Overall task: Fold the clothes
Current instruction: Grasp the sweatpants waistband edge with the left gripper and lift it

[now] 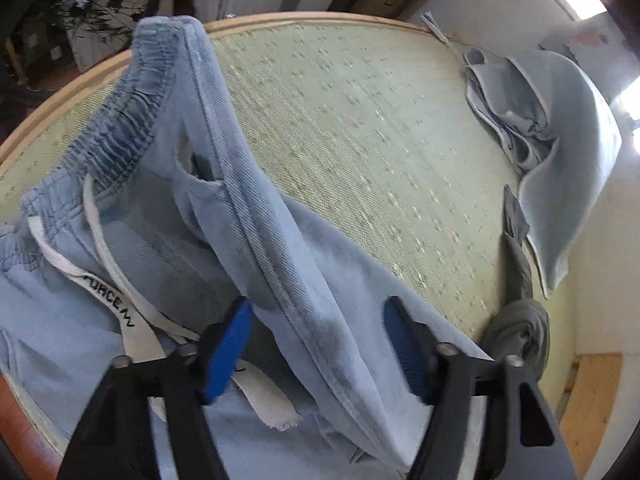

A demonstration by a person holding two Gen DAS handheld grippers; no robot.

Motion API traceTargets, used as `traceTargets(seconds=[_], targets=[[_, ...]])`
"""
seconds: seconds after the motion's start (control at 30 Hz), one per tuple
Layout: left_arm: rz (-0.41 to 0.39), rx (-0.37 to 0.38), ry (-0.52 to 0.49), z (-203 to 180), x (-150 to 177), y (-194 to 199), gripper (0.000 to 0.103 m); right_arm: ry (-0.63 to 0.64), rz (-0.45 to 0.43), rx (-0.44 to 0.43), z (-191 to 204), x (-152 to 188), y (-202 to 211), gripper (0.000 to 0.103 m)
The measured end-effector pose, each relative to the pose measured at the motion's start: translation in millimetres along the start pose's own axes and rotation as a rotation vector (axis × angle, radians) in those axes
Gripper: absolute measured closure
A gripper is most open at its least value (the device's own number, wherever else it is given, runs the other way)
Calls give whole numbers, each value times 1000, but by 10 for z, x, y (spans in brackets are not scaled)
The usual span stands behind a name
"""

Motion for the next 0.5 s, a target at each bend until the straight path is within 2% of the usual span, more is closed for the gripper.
traceTargets(seconds=[0.03,0.07,0.1,0.13,0.2,0.3,0.37,0.5], targets=[[-3,-7,2,-10,1,-1,41,9,2,-7,10,35,-54,16],[-2,-19,-2,-18,2,-10,53,14,7,-13,1,73,-116,18],[3,-30,-4,-7,3,-18,62,20,14,-27,-9,116,-196,27],[9,-41,-7,1,5,-29,65,26,17,-34,-12,147,-261,34],[19,-52,-20,-28,20,-76,75,48,38,-50,-13,205,-409,39],[15,-64,-32,-47,25,-96,82,85,74,-79,-25,253,-624,46],[7,-63,-30,-70,4,-110,84,107,99,-103,-19,263,-726,47],[-12,-55,-26,-89,-30,-98,89,146,145,-131,-11,319,-886,56]])
Point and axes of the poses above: each gripper's, at about its wrist camera, not at the fingertips, and y roughly against the way its jaws point, z to its left, x to its underside, the point moved 8 cm from there along -y, roughly the way its jaws point, and after that the axes turned 13 degrees about -y, right-handed, at the moved point
